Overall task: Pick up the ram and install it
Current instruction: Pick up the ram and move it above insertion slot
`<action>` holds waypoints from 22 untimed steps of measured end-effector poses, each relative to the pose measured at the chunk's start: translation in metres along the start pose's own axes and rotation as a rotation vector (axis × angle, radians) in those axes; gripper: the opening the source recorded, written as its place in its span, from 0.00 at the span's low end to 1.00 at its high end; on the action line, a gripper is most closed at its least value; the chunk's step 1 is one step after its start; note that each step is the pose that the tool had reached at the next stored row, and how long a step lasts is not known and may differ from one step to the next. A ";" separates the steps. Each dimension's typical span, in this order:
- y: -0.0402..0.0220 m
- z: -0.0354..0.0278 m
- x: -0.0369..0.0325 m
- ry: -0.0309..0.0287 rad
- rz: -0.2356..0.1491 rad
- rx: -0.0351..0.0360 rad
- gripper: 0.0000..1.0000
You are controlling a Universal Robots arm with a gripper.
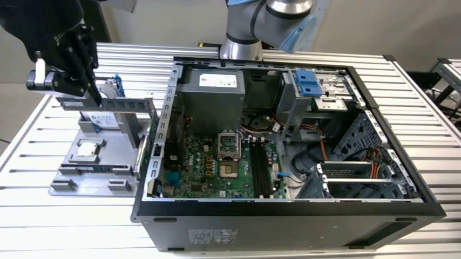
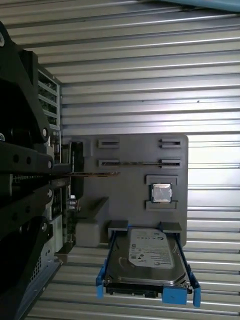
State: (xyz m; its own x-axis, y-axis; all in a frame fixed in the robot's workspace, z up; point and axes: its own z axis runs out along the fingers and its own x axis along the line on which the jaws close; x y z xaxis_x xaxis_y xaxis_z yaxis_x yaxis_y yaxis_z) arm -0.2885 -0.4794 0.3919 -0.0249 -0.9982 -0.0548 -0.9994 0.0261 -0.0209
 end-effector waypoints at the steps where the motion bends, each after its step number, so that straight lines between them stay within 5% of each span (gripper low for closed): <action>1: -0.0019 0.0001 -0.0001 0.0000 0.000 0.0000 0.00; 22: -0.0766 0.0019 -0.0019 0.0000 0.000 -0.0012 0.00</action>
State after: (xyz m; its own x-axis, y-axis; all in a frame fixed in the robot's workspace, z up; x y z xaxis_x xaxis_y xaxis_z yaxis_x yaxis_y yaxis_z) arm -0.2119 -0.4794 0.3917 -0.0252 -0.9982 -0.0548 -0.9995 0.0263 -0.0197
